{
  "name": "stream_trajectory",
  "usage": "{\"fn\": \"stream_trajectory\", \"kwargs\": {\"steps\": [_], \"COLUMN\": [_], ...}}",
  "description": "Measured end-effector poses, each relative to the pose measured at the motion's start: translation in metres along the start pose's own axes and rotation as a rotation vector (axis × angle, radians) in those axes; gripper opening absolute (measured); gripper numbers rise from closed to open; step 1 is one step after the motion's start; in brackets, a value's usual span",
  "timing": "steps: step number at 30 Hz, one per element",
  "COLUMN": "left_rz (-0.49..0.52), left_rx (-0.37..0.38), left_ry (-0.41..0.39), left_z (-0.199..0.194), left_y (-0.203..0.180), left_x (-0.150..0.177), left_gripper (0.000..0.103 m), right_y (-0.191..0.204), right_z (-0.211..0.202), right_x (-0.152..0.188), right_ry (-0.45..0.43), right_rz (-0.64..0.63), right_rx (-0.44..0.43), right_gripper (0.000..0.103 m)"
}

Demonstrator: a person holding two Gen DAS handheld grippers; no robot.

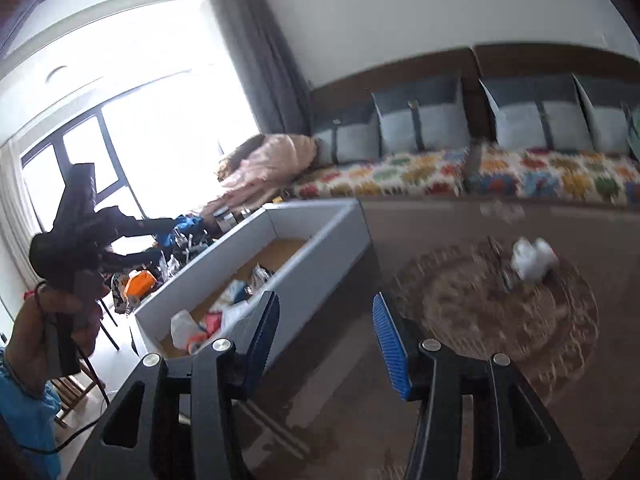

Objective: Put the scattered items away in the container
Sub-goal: 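Move both grippers back to the table toward the eyeglasses and glove, then lower the left gripper onto the eyeglasses temple and close on it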

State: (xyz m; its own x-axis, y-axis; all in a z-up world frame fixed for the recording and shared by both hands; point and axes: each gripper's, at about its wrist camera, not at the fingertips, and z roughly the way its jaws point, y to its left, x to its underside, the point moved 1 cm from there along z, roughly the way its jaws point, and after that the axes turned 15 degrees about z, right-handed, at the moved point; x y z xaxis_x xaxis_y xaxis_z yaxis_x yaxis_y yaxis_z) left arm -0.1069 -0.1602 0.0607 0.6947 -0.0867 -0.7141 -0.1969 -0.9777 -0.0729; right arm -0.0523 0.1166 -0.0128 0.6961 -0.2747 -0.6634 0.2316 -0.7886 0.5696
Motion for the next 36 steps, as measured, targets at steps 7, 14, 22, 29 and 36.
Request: {"fn": "stream_trajectory", "kwargs": {"steps": [7,14,22,29,36], "left_rz": [-0.041,0.035,0.141,0.242,0.230], "left_rx": [0.234,0.283,0.120,-0.034,-0.146], "left_ry": [0.177,0.422,0.558,0.587,0.667], "left_z": [0.084,0.185,0.295,0.351,0.386], "left_y": [-0.106,-0.166,-0.193,-0.196,-0.184], "left_x": [0.013,-0.005,-0.082,-0.110,-0.099], "left_gripper": [0.103,0.103,0.103,0.103,0.103], "right_y": [-0.096,-0.163,-0.187,-0.212,-0.222], "right_z": [-0.076,-0.096,-0.076,-0.074,-0.074], "right_x": [0.013,0.021,0.006,0.004,0.005], "right_ry": [-0.119,-0.166,-0.124,-0.097,-0.078], "right_rz": [0.094,0.193,0.278,0.416,0.492], "right_rx": [0.065,0.019,-0.035,-0.060,-0.083], "right_gripper": [0.050,0.050,0.050,0.050,0.050]}}
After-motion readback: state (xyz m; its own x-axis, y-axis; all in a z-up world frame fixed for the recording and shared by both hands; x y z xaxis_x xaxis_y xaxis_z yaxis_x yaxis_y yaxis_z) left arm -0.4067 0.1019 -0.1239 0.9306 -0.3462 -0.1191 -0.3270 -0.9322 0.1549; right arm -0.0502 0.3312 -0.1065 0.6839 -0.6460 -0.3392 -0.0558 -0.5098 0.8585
